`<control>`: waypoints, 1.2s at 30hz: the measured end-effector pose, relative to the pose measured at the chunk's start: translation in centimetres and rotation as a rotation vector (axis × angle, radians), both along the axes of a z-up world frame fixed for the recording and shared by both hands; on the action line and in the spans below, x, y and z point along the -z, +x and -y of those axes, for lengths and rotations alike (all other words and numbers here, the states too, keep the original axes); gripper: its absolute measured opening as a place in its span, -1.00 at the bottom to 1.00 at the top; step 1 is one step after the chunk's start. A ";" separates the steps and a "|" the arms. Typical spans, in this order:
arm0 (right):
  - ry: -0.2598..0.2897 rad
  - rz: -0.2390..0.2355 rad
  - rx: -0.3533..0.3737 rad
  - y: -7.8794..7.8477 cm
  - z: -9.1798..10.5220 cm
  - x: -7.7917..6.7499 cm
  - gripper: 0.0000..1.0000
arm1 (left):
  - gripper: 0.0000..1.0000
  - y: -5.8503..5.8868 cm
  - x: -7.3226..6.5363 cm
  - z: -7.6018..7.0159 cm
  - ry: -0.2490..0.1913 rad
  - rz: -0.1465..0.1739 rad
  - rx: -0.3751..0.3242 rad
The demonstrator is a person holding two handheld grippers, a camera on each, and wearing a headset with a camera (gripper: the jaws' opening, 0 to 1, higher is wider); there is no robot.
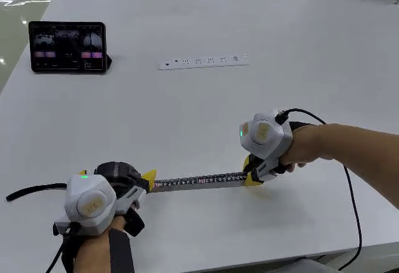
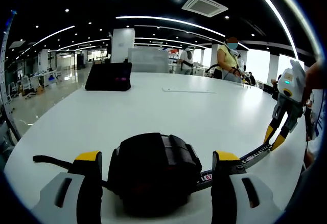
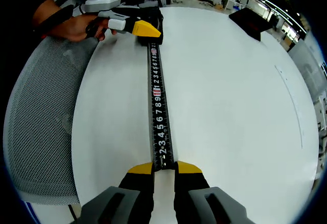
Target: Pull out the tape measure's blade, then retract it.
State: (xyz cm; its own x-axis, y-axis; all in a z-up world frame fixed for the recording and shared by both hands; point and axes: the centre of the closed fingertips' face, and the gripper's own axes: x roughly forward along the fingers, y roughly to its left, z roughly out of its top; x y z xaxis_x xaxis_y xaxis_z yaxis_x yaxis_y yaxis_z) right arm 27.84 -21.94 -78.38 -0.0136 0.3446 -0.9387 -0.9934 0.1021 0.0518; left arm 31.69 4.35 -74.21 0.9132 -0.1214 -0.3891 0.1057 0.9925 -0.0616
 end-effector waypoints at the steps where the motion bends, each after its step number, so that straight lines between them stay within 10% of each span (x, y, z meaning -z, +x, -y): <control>1: -0.007 0.001 -0.004 0.0 0.0 0.0 -0.79 | 0.66 0.1 -0.3 -0.1 0.013 0.011 0.002; 10: 0.017 0.000 0.083 0.0 0.1 0.0 -0.79 | 0.38 -0.4 1.0 -0.5 0.019 -0.075 -0.016; 36: 0.026 -0.017 0.048 -0.1 -0.4 0.0 -0.82 | 0.31 -0.6 1.2 -0.3 0.004 -0.120 0.005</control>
State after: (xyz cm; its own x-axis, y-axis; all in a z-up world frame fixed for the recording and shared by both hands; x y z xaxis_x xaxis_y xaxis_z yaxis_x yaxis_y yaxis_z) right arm 27.77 -21.57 -78.42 -0.0118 0.3697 -0.9291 -0.9864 0.1482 0.0715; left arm 31.05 4.65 -75.37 0.8592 -0.1240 -0.4964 0.1026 0.9922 -0.0703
